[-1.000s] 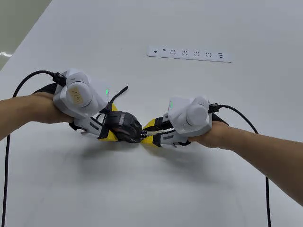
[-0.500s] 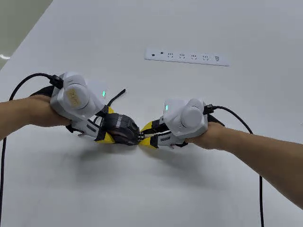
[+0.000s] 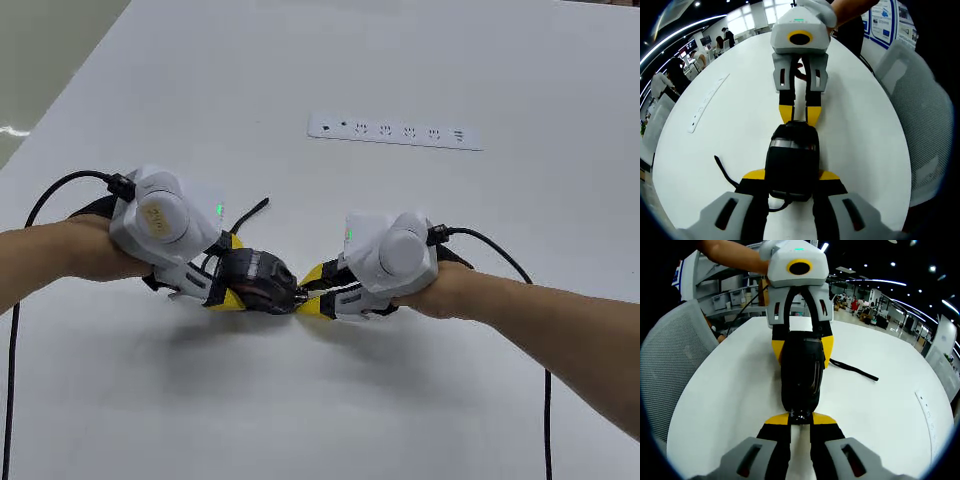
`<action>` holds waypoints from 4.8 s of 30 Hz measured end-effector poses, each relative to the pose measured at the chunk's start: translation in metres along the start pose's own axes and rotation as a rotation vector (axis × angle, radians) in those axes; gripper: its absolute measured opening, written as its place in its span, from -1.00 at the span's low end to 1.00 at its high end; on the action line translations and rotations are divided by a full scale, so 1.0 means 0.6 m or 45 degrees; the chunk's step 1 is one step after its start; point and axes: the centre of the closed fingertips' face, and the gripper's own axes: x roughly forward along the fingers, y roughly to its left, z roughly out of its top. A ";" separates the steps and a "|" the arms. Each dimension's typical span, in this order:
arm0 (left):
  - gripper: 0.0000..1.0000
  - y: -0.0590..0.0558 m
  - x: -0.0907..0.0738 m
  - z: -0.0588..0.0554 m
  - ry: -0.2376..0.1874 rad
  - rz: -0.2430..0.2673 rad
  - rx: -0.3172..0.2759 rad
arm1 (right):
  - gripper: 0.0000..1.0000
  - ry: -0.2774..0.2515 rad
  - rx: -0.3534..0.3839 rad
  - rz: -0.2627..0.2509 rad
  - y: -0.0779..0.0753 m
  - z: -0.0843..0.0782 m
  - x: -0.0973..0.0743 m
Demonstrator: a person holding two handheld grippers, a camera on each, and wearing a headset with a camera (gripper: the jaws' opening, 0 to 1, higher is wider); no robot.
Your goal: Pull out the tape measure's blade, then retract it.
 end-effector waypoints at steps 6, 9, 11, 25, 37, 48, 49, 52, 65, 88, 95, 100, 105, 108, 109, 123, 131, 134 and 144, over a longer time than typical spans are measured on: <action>-0.43 0.003 0.002 -0.002 -0.006 -0.009 -0.019 | -0.74 0.011 -0.006 0.011 0.000 -0.001 0.000; -0.43 0.003 0.003 -0.001 -0.006 -0.007 -0.022 | -0.74 0.012 -0.010 0.015 -0.001 -0.001 0.000; -0.43 0.004 0.003 -0.002 -0.007 -0.007 -0.027 | -0.74 0.013 -0.011 0.016 -0.001 -0.001 0.000; -0.43 0.005 0.003 -0.004 -0.009 -0.005 -0.043 | -0.74 0.017 -0.033 0.021 -0.003 0.000 0.000; -0.43 0.004 0.001 -0.004 -0.011 -0.004 -0.052 | -0.74 0.013 -0.037 0.026 -0.003 0.001 0.002; -0.43 0.004 0.001 -0.005 -0.013 -0.003 -0.063 | -0.74 0.010 -0.047 0.026 -0.006 0.002 0.002; -0.43 0.004 0.000 -0.005 -0.012 -0.002 -0.064 | -0.74 0.011 -0.046 0.026 -0.006 0.001 0.002; -0.43 0.004 0.001 -0.005 -0.014 0.001 -0.068 | -0.74 0.012 -0.045 0.024 -0.006 0.000 0.001; -0.43 0.005 0.000 -0.006 -0.017 0.004 -0.078 | -0.74 0.013 -0.050 0.021 -0.007 -0.005 -0.007; -0.43 0.006 -0.001 -0.005 -0.015 0.008 -0.093 | -0.74 0.020 -0.053 0.016 -0.011 -0.014 -0.022; -0.43 0.007 0.000 -0.008 -0.014 0.006 -0.096 | -0.74 0.025 -0.053 0.016 -0.013 -0.020 -0.025; -0.43 0.008 0.001 -0.010 -0.013 0.008 -0.099 | -0.74 0.027 -0.054 0.016 -0.013 -0.022 -0.029; -0.43 0.007 0.000 -0.009 -0.015 0.006 -0.101 | -0.74 0.031 -0.054 0.015 -0.012 -0.024 -0.034; -0.43 0.007 0.000 -0.008 -0.015 0.006 -0.102 | -0.74 0.034 -0.055 0.015 -0.013 -0.027 -0.036; -0.43 0.007 0.000 -0.008 -0.015 0.006 -0.102 | -0.74 0.035 -0.054 0.015 -0.013 -0.027 -0.037; -0.43 0.008 0.001 -0.009 -0.013 0.005 -0.104 | -0.74 0.047 -0.059 0.015 0.002 -0.022 -0.055; -0.43 0.008 0.000 -0.009 -0.010 0.008 -0.104 | -0.74 0.054 -0.062 0.015 0.001 -0.027 -0.061; -0.43 0.008 0.001 -0.009 -0.010 0.008 -0.105 | -0.74 0.054 -0.061 0.014 -0.001 -0.031 -0.064; -0.43 0.007 0.000 -0.008 -0.007 0.011 -0.108 | -0.74 0.053 -0.055 0.012 -0.005 -0.038 -0.068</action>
